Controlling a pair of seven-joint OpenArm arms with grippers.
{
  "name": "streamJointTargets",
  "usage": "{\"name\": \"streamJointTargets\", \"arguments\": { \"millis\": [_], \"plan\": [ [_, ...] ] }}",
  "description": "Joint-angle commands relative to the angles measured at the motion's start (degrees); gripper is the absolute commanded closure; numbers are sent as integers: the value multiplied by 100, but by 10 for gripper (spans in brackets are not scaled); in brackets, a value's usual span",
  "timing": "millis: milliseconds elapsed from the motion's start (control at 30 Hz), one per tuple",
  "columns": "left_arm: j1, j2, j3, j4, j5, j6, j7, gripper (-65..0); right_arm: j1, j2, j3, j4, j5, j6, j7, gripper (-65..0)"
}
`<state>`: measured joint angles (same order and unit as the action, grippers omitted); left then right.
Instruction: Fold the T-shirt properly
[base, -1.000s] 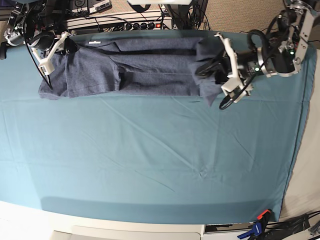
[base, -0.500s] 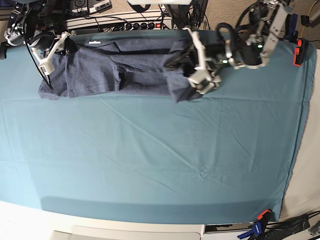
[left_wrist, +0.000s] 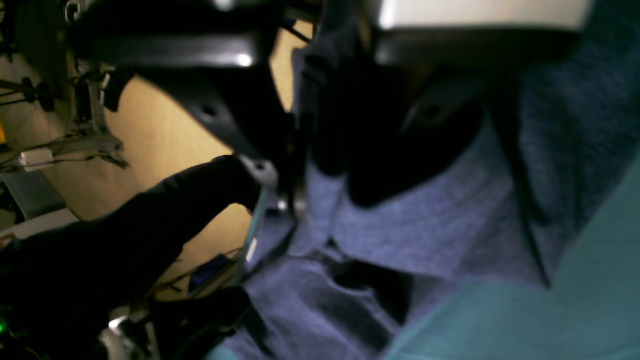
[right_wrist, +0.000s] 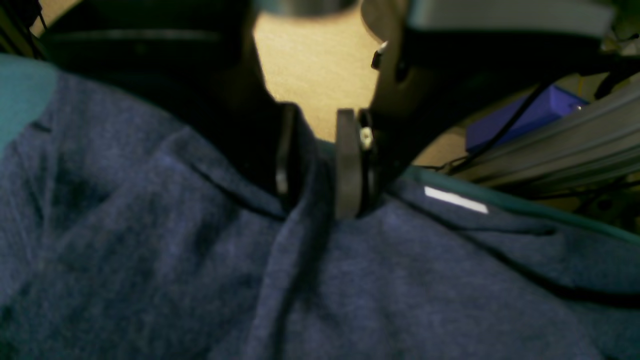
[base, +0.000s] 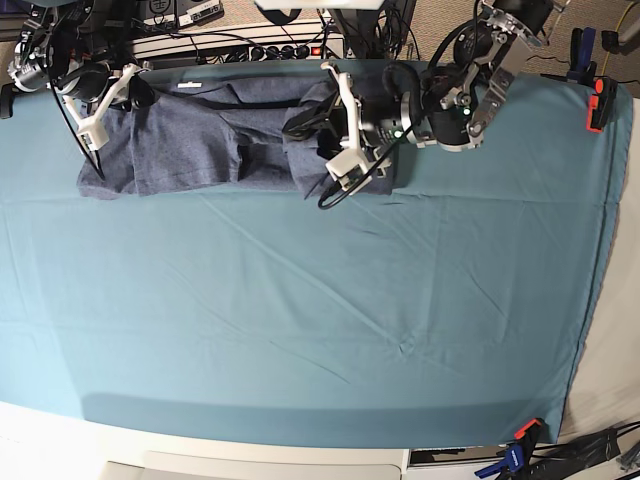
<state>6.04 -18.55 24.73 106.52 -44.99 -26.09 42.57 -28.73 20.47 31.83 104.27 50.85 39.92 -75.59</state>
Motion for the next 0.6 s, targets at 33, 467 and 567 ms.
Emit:
{"name": "streamJointTargets", "arguments": {
  "millis": [33, 467, 567],
  "plan": [
    [-48, 11, -11, 96, -127, -46, -90, 0, 2, 98, 52, 90, 72, 8, 122, -130],
    [-20, 0, -9, 96, -210, -48, -63, 0, 2, 98, 52, 90, 72, 8, 127, -130],
    [-17, 0, -9, 96, -210, -74, -61, 0, 2, 98, 52, 90, 72, 8, 127, -130]
  ]
}}
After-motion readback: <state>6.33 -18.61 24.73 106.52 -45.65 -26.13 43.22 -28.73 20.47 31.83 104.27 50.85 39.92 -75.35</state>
